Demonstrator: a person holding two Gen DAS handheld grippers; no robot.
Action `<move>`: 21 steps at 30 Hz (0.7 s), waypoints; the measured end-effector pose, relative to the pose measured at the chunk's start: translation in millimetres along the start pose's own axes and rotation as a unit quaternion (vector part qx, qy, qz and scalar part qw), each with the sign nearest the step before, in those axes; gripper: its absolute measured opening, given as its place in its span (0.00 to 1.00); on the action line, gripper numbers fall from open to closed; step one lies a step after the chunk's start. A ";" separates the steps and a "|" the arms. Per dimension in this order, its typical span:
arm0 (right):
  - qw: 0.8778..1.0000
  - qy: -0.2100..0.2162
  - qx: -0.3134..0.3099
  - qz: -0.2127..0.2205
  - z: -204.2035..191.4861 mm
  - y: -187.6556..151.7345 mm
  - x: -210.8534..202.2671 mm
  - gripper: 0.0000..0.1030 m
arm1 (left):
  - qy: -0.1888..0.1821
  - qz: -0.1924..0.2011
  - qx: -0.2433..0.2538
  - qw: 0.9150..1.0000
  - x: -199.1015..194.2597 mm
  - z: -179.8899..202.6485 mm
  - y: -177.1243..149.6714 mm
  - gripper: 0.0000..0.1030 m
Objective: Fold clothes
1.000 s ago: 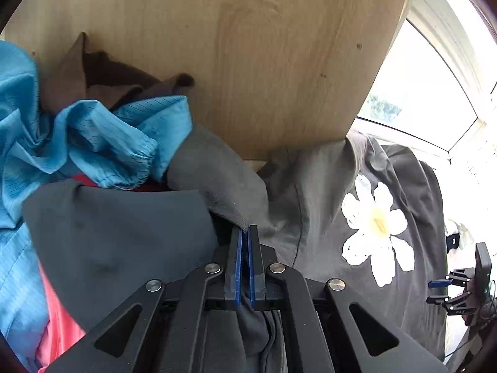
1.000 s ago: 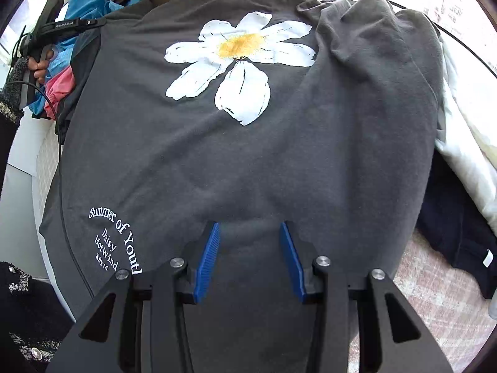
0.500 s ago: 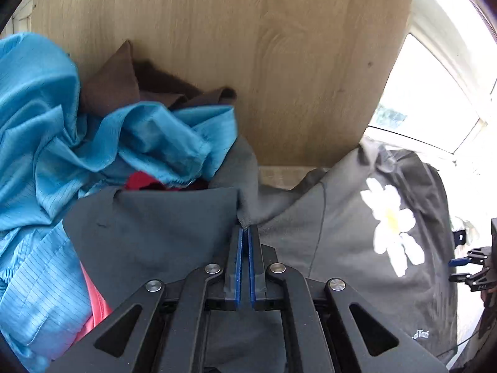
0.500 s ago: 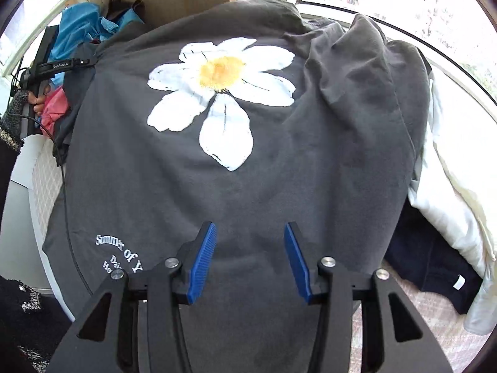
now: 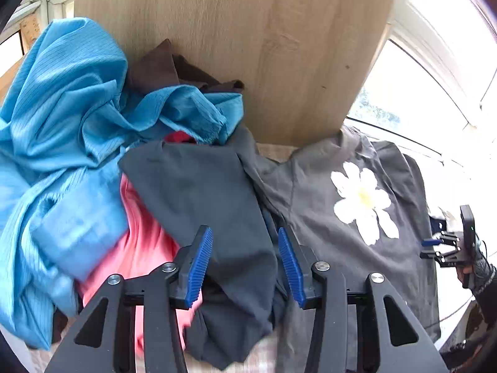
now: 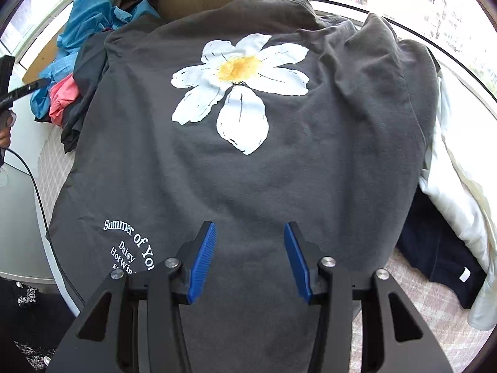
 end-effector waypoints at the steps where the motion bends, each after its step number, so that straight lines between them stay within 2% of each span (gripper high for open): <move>1: 1.000 0.008 -0.007 0.002 -9.5 1.5 -1.8 0.44 | -0.003 -0.009 0.006 1.000 -6.4 5.5 -24.3 0.42; 4: 0.999 0.026 -0.035 0.006 -45.7 10.9 -7.0 0.44 | -0.001 -0.045 -0.015 0.999 -25.4 9.4 -107.4 0.42; 7: 0.997 0.034 -0.067 0.012 -96.0 62.3 8.6 0.44 | -0.017 -0.075 -0.080 0.994 -33.4 7.7 -199.8 0.42; 9: 0.995 0.039 -0.085 0.022 -121.6 88.3 7.0 0.44 | -0.032 -0.096 -0.124 0.987 -33.2 10.1 -256.2 0.42; 12: 0.993 0.038 -0.110 0.037 -153.9 131.3 5.6 0.44 | -0.030 -0.116 -0.138 0.983 -30.9 17.9 -305.0 0.42; 17: 0.985 -0.002 -0.157 0.071 -195.9 209.1 7.8 0.44 | -0.036 -0.105 -0.141 0.984 -22.6 23.6 -318.9 0.42; 21: 0.981 -0.036 -0.168 0.085 -210.1 261.7 22.2 0.44 | -0.040 -0.089 -0.117 0.988 -27.9 27.3 -291.3 0.42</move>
Point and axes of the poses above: each gripper's, at about its wrist camera, not at the fingertips, and x roughly the way its jaws point, z to its right, y to its top, the point moved 10 cm from there along x, roughly the way its jaws point, and after that the axes turned 6 degrees about -y, right-handed, at the moved point
